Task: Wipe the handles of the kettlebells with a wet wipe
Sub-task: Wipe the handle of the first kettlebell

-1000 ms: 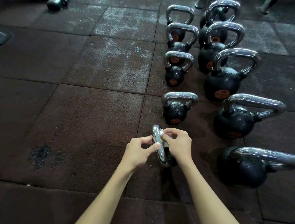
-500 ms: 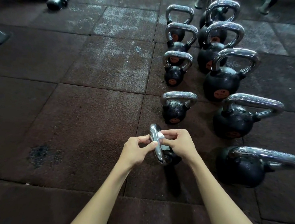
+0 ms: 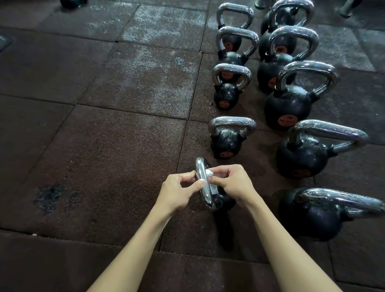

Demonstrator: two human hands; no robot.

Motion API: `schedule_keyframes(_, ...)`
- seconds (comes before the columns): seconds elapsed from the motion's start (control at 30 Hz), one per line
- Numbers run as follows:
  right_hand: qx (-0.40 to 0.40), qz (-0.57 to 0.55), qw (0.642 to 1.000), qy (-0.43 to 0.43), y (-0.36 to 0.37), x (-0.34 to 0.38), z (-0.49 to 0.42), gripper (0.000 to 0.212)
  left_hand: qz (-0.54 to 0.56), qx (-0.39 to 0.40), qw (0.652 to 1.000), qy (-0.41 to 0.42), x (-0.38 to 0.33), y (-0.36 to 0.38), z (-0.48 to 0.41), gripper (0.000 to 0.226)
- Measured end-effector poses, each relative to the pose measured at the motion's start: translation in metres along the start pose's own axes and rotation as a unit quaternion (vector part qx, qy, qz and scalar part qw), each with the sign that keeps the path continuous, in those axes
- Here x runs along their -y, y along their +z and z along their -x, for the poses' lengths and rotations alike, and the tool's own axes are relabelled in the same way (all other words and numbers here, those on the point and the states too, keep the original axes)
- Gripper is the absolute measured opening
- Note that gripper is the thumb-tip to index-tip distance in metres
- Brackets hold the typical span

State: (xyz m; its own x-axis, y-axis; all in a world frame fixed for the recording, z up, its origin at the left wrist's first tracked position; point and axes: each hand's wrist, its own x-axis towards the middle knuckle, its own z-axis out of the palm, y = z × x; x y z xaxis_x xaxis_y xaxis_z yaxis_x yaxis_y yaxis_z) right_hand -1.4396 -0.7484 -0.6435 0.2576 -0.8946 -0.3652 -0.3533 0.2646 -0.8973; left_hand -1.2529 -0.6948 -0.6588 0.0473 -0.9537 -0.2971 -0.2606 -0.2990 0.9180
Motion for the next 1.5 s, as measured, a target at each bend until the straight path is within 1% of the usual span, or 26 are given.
schedule_keyframes(0.07, 0.048, 0.012, 0.999, 0.016, -0.006, -0.007, 0.003, 0.019, -0.001, 0.000, 1.000, 0.001, -0.001, 0.000, 0.000, 0.051)
schedule_keyframes(0.13, 0.100, 0.026, 0.995, 0.018, -0.012, -0.015, 0.008, 0.020, 0.003, -0.004, 1.000, 0.002, -0.002, 0.000, 0.000, 0.052)
schedule_keyframes(0.3, 0.119, 0.040, 0.992, -0.002, -0.013, -0.009, 0.002, 0.022, 0.001, -0.016, 1.000, -0.002, -0.004, 0.000, -0.001, 0.062)
schedule_keyframes(0.37, 0.145, 0.047, 0.988, 0.000, -0.017, -0.009, 0.000, 0.019, -0.008, -0.018, 1.000, -0.006, -0.005, -0.001, -0.001, 0.065)
schedule_keyframes(0.4, 0.160, 0.043, 0.986, 0.003, -0.020, -0.011, 0.001, 0.018, -0.010, -0.018, 1.000, -0.009, -0.006, -0.002, -0.001, 0.062)
schedule_keyframes(0.47, 0.180, 0.056, 0.982, -0.005, -0.025, -0.014, 0.002, 0.017, -0.020, -0.017, 1.000, -0.010, -0.006, -0.003, -0.001, 0.045)
schedule_keyframes(0.5, 0.185, 0.086, 0.979, -0.016, -0.026, -0.015, 0.002, 0.017, -0.027, -0.012, 1.000, -0.008, -0.008, -0.003, 0.000, 0.035)
schedule_keyframes(0.53, 0.189, 0.123, 0.974, -0.026, -0.026, -0.014, 0.001, 0.018, -0.035, -0.005, 0.999, -0.003, -0.009, -0.002, 0.001, 0.031)
schedule_keyframes(0.6, 0.189, 0.201, 0.960, -0.043, -0.026, -0.010, 0.001, 0.022, -0.049, 0.008, 0.999, 0.003, -0.011, 0.001, 0.004, 0.036)
schedule_keyframes(0.67, 0.193, 0.233, 0.952, -0.049, -0.026, -0.007, 0.001, 0.022, -0.062, 0.009, 0.998, 0.006, -0.015, 0.005, 0.007, 0.039)
schedule_keyframes(0.7, 0.195, 0.218, 0.955, -0.047, -0.029, -0.008, 0.002, 0.021, -0.066, 0.005, 0.998, 0.005, -0.016, 0.007, 0.008, 0.038)
schedule_keyframes(0.8, 0.193, 0.112, 0.974, -0.042, -0.036, -0.017, 0.006, 0.014, -0.072, -0.013, 0.997, -0.006, -0.021, 0.009, 0.007, 0.037)
schedule_keyframes(0.87, 0.179, 0.103, 0.977, -0.046, -0.037, -0.022, 0.007, 0.016, -0.075, -0.017, 0.997, -0.015, -0.023, 0.007, 0.005, 0.040)
schedule_keyframes(0.93, 0.162, 0.151, 0.974, -0.054, -0.034, -0.021, 0.008, 0.015, -0.079, -0.017, 0.997, -0.018, -0.021, 0.005, 0.006, 0.032)
schedule_keyframes(1.03, 0.143, 0.199, 0.967, -0.071, -0.033, -0.015, 0.013, 0.016, -0.077, -0.020, 0.997, -0.011, -0.019, 0.005, 0.009, 0.006)
schedule_keyframes(1.1, 0.105, 0.205, 0.970, -0.077, -0.039, -0.009, 0.021, 0.013, -0.069, -0.031, 0.997, -0.011, -0.020, 0.009, 0.011, 0.007)
schedule_keyframes(1.13, 0.068, 0.199, 0.975, -0.073, -0.045, -0.006, 0.026, 0.014, -0.061, -0.040, 0.997, -0.015, -0.021, 0.012, 0.011, 0.009)
schedule_keyframes(1.2, -0.031, 0.177, 0.983, -0.048, -0.060, 0.001, 0.032, 0.019, -0.047, -0.052, 0.997, -0.026, -0.032, 0.022, 0.009, 0.017)
schedule_keyframes(1.23, -0.080, 0.165, 0.982, -0.035, -0.070, 0.005, 0.034, 0.018, -0.045, -0.059, 0.997, -0.031, -0.038, 0.028, 0.007, 0.021)
schedule_keyframes(1.27, -0.120, 0.156, 0.980, -0.025, -0.079, 0.011, 0.037, 0.015, -0.049, -0.065, 0.996, -0.036, -0.047, 0.035, 0.006, 0.030)
schedule_keyframes(1.3, -0.149, 0.155, 0.976, -0.018, -0.088, 0.016, 0.040, 0.012, -0.059, -0.069, 0.995, -0.043, -0.055, 0.042, 0.004, 0.047)
schedule_keyframes(1.37, -0.175, 0.174, 0.969, -0.001, -0.103, 0.028, 0.049, 0.008, -0.097, -0.065, 0.992, -0.055, -0.070, 0.056, 0.002, 0.084)
schedule_keyframes(1.4, -0.180, 0.185, 0.966, 0.006, -0.109, 0.033, 0.055, 0.007, -0.118, -0.053, 0.990, -0.054, -0.076, 0.064, 0.002, 0.096)
schedule_keyframes(1.43, -0.180, 0.191, 0.965, 0.010, -0.115, 0.036, 0.061, 0.006, -0.137, -0.040, 0.989, -0.045, -0.079, 0.072, 0.003, 0.102)
schedule_keyframes(1.5, -0.176, 0.195, 0.965, 0.013, -0.124, 0.038, 0.072, 0.006, -0.169, -0.023, 0.985, -0.013, -0.082, 0.083, 0.007, 0.101)
